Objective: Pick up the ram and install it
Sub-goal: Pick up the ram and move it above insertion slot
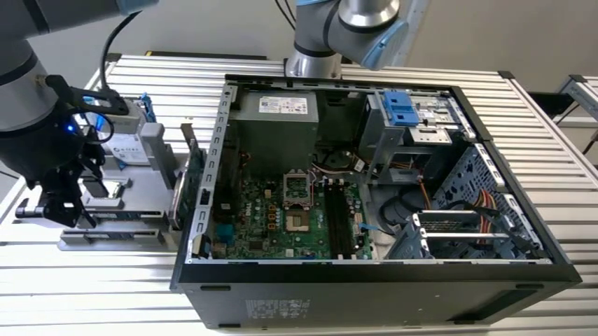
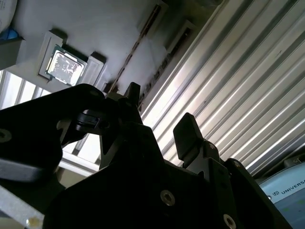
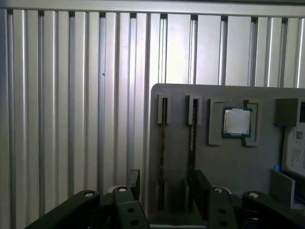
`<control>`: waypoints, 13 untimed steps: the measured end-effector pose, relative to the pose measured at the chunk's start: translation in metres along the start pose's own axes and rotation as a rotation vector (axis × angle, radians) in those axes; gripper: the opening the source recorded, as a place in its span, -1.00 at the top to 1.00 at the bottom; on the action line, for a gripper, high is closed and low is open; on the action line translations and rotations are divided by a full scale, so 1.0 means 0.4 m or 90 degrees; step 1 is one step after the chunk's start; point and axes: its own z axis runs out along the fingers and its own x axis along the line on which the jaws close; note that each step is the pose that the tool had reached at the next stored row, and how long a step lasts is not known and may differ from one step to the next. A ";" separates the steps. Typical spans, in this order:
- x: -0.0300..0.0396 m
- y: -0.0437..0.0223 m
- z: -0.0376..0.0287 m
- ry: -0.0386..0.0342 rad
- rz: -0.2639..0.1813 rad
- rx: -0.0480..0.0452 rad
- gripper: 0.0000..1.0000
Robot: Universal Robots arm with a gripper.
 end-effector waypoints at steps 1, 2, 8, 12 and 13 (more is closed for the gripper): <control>0.000 0.000 0.002 0.0001 0.000 0.0000 -1.00; 0.000 0.000 0.005 0.0000 0.000 0.0000 -1.00; 0.001 0.000 0.020 0.0000 0.001 0.0000 -1.00; 0.001 0.000 0.029 -0.0001 0.007 0.0000 -1.00; 0.001 0.000 0.032 -0.0001 0.008 0.0000 -1.00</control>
